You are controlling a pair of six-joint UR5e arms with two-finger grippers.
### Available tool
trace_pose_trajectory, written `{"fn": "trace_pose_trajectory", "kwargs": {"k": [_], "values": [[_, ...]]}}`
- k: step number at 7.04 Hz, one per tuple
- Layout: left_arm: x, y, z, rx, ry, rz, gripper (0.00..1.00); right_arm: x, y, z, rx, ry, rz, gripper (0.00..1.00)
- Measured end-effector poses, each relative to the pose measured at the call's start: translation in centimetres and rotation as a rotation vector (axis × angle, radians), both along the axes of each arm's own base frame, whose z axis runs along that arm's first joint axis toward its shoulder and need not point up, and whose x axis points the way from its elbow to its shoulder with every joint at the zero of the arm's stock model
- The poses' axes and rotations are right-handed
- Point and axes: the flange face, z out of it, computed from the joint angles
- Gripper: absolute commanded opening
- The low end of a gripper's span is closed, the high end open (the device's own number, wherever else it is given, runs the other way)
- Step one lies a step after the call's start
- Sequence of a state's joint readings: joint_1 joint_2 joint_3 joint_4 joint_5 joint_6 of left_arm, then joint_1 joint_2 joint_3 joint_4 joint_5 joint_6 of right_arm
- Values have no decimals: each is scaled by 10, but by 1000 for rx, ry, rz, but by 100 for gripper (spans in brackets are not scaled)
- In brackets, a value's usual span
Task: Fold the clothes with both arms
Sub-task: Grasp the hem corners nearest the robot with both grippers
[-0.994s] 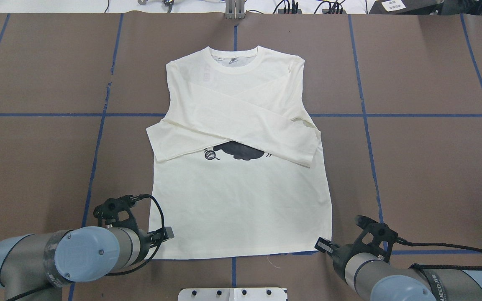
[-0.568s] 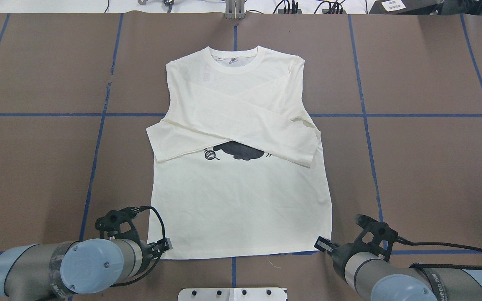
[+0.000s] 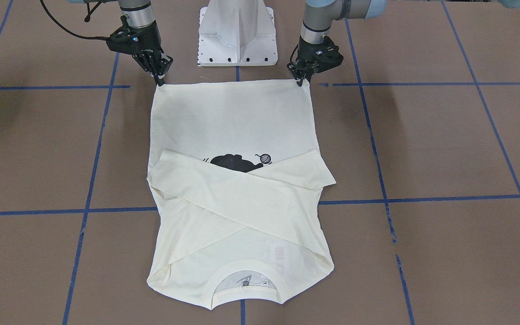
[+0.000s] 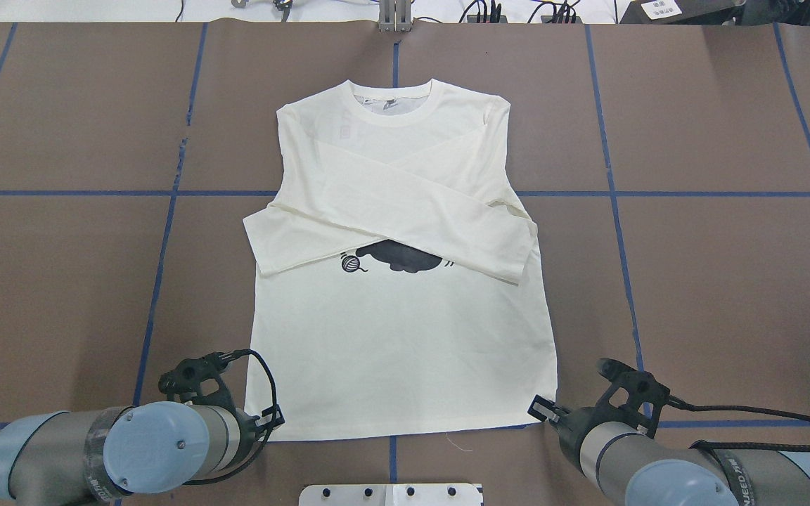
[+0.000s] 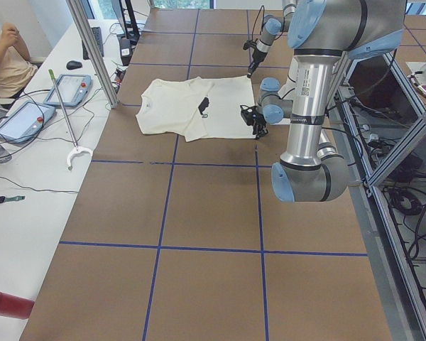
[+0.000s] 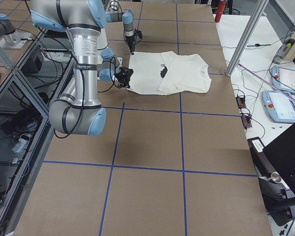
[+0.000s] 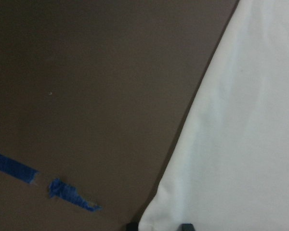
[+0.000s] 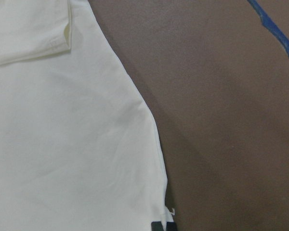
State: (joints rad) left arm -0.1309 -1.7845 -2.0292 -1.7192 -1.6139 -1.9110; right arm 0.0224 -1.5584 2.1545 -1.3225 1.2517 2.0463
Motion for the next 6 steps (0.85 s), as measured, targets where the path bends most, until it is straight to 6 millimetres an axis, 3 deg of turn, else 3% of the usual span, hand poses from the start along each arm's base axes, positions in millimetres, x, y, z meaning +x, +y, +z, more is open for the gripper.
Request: {"fn": "trace_pose_trajectory", "kwargs": {"k": [2,5,6], "values": [[-16,2,-23,-9,44,12,0,13,-3,-11,0,-24,8,0],[-25,4,-40,-10,76,21,0,29,-3,-16,-4,-36,8,0],[-40,4,-60,-2,123,17,0,39,0,-23,-5,-53,3,0]]}}
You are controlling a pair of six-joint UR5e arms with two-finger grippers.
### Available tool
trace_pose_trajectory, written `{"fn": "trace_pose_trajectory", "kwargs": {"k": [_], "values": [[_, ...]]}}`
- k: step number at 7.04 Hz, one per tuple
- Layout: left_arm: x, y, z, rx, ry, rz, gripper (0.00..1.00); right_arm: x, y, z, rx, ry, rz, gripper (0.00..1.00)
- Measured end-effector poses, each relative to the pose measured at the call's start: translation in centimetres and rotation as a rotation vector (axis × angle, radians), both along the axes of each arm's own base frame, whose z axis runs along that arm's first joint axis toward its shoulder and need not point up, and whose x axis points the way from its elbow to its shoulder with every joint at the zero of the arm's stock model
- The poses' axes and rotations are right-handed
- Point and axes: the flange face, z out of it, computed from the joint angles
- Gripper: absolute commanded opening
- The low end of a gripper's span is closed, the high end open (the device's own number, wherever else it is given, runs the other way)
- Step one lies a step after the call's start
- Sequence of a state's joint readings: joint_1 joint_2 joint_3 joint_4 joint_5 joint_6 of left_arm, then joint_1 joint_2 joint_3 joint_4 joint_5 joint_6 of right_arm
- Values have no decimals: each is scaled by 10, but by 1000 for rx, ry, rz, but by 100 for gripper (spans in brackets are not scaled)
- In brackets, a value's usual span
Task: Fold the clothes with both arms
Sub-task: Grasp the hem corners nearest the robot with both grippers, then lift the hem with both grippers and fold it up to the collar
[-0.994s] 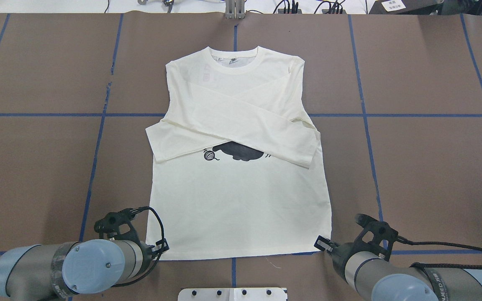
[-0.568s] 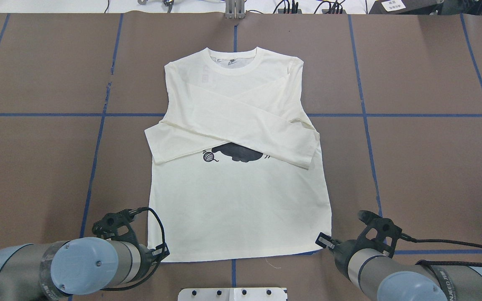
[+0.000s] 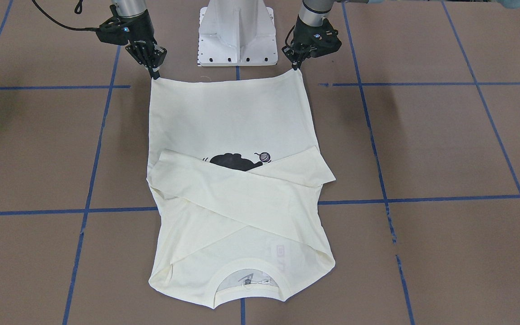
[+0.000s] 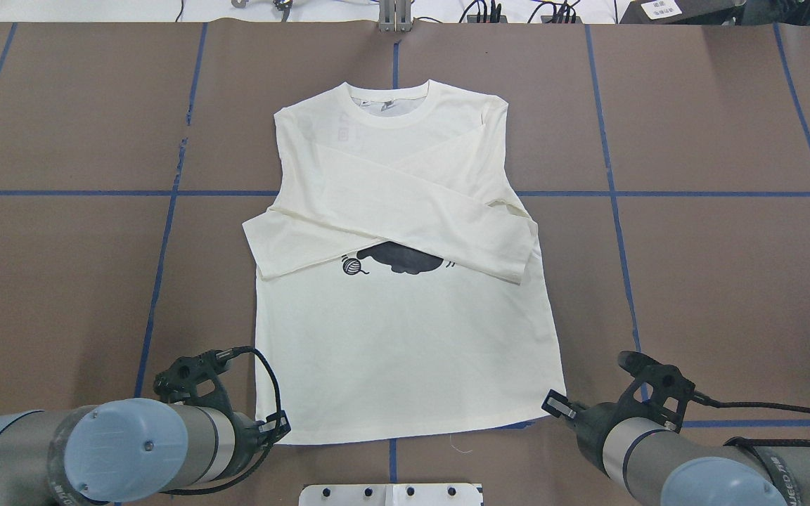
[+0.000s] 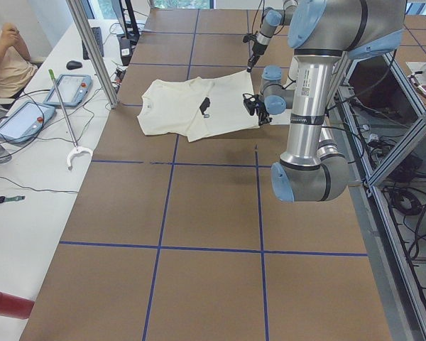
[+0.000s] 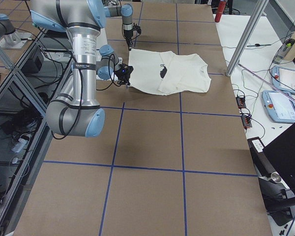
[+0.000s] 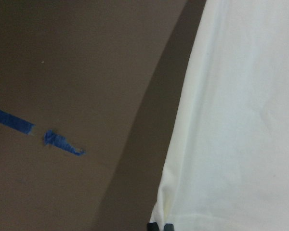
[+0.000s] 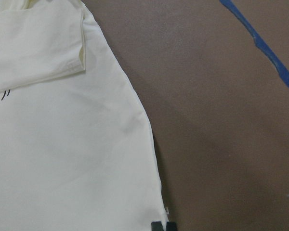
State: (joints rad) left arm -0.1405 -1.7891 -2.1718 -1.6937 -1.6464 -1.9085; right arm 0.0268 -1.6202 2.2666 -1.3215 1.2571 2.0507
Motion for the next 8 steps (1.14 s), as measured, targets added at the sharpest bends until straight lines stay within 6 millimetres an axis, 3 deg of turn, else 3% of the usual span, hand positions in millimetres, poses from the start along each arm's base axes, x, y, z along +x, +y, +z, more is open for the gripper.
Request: {"fn": "trace_pose_trajectory", "kwargs": {"k": [1,2,3,5,6,7,8], "values": [[-29,-5,-25,11,61,-16,0,24,2,-18,0,-38,-3,0],[-48,-11,-36,15,88,-33,0,51,4,-34,0,-68,-8,0],[-56,-14,-38,12,92,-41,0,64,12,-41,-2,-79,-29,0],[-61,-12,-45,7,110,-32,0,65,40,-51,-7,-99,-109,0],[-65,-16,-53,9,130,-33,0,69,38,-55,-3,-108,-102,0],[-69,-37,-63,37,147,-64,0,75,19,-57,13,-108,-55,0],[-65,-79,-73,104,145,-109,0,78,-10,-58,58,-96,-8,0]]}}
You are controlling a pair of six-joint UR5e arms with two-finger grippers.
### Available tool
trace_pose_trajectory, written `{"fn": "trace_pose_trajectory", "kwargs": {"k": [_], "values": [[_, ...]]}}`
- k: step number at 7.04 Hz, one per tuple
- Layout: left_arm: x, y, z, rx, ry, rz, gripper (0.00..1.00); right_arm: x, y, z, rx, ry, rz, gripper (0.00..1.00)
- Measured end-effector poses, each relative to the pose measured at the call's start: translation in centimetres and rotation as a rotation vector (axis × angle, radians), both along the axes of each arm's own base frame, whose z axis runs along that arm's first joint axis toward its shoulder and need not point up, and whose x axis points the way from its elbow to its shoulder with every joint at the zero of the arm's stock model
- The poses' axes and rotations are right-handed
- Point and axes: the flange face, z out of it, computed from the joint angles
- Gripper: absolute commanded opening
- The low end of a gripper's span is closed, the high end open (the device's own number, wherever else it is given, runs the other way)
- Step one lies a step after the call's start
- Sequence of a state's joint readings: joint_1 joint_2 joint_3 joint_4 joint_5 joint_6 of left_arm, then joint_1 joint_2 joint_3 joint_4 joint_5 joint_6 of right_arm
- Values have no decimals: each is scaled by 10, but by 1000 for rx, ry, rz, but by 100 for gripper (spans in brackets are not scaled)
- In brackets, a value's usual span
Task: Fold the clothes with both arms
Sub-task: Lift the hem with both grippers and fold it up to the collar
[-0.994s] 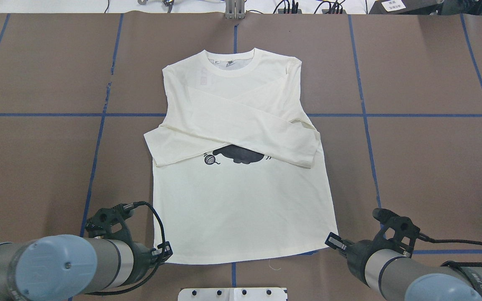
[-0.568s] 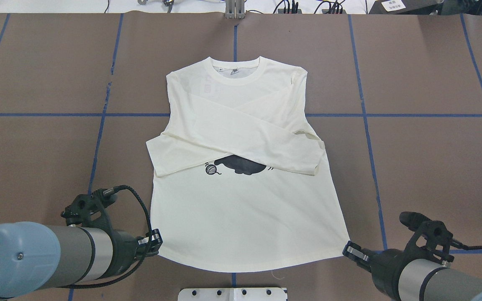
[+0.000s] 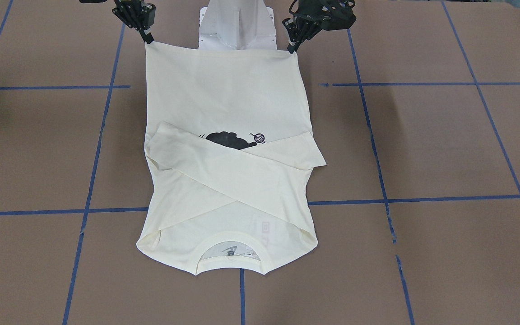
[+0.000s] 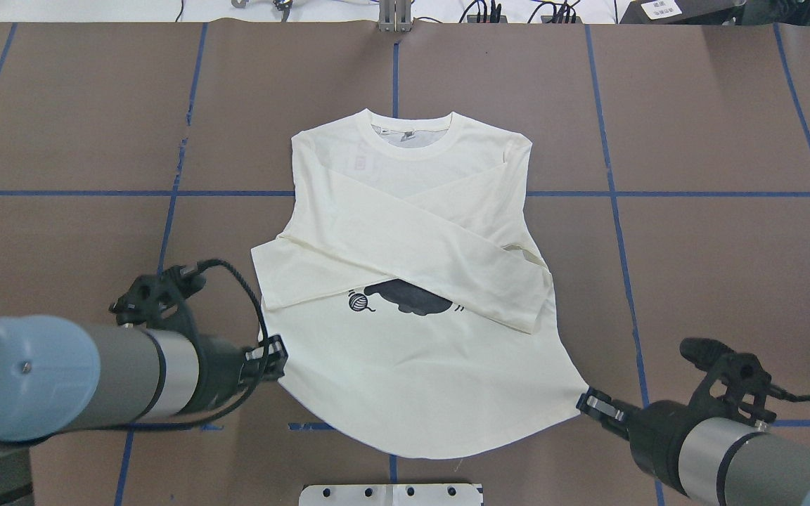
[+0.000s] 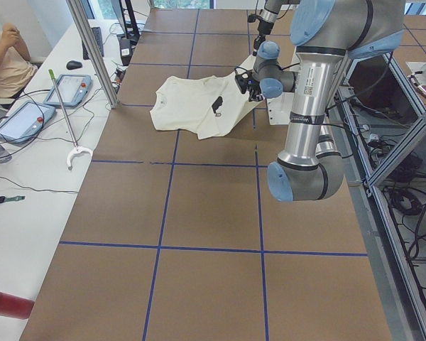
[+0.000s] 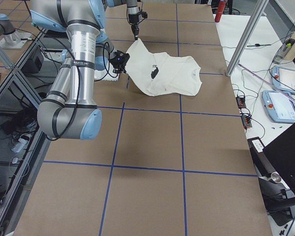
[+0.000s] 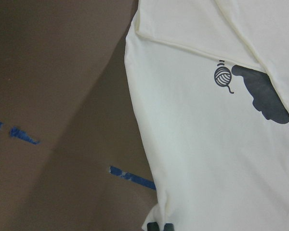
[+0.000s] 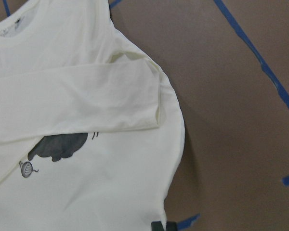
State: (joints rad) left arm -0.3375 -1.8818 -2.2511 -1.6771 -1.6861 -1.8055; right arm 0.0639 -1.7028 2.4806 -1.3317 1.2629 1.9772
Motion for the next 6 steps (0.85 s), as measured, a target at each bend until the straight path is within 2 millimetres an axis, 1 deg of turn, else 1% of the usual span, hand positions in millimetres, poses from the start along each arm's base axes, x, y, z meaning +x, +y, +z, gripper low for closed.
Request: {"fn": "trace_pose_trajectory", "kwargs": {"k": [1,2,3,4,5,6], "values": [[11,-58,0,68,-45,-54,0,-9,-49,-2,72,37,40,0],[15,-117,15,119,-94,-106,0,-30,-116,4,103,102,60,0],[15,-172,38,157,-120,-156,0,-47,-196,12,99,163,62,0],[22,-221,60,171,-136,-198,0,-52,-267,20,90,218,58,0],[34,-259,76,173,-147,-226,0,-56,-320,29,75,264,56,0],[44,-284,91,174,-160,-238,0,-67,-353,37,56,302,50,0]]}}
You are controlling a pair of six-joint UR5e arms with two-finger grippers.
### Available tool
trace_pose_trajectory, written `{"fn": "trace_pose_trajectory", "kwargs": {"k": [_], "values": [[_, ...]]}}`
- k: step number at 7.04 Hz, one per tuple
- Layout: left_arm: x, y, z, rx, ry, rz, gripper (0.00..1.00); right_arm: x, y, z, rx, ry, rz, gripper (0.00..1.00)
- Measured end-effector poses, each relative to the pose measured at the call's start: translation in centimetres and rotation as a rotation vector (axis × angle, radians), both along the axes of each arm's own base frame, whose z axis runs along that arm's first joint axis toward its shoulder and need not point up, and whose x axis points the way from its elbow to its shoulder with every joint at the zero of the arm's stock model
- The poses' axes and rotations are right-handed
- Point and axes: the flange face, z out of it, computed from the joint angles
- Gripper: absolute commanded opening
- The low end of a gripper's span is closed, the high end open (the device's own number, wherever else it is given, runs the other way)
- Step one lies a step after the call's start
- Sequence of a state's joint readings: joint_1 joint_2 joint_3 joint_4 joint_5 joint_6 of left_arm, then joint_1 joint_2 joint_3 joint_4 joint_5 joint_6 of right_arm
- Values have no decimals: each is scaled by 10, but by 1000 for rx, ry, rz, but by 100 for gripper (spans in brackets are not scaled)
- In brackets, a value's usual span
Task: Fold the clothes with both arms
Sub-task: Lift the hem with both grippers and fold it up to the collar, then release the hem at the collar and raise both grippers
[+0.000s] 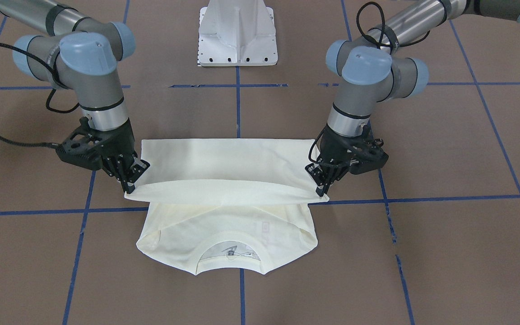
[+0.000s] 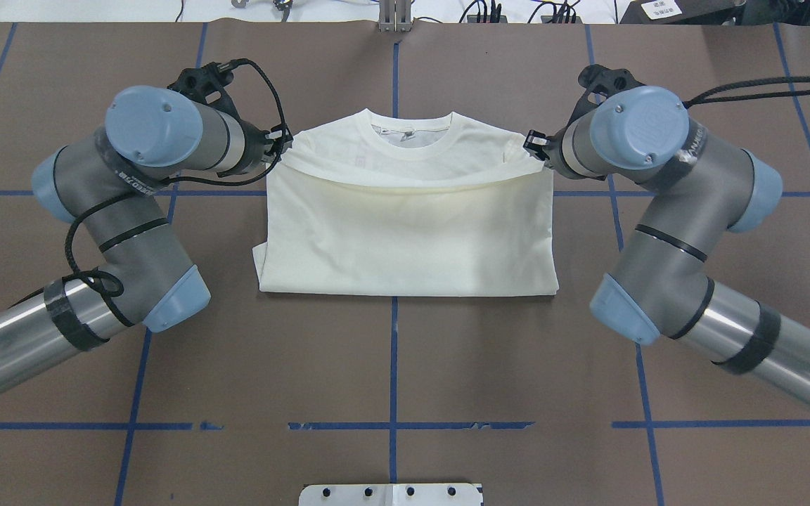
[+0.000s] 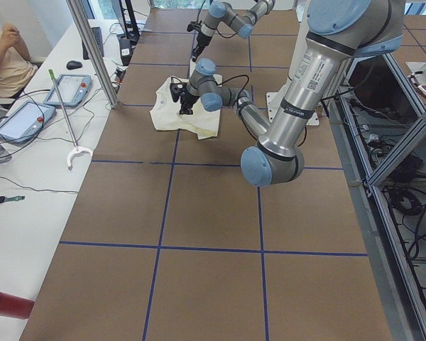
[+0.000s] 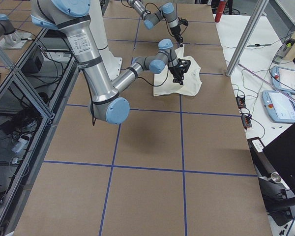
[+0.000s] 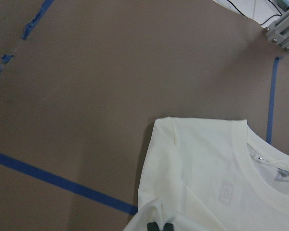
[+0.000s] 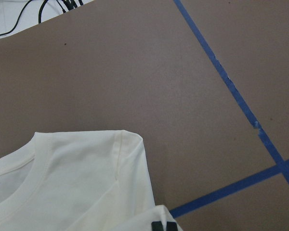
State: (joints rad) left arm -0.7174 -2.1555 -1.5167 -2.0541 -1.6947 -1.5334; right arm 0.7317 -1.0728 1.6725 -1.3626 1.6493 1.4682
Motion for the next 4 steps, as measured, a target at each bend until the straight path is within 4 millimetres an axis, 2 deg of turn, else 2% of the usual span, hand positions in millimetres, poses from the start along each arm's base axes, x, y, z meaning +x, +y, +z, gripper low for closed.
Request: {"fn": "trace_pose_trajectory", "kwargs": {"k": [2,4], "values": [[15,-24,32,15,-12,-3,0,-24,-36,12,-28,45,-1,0],[22,-32,47,30,-10,-2,0,-41,-57,41,-28,52,5,0]]}}
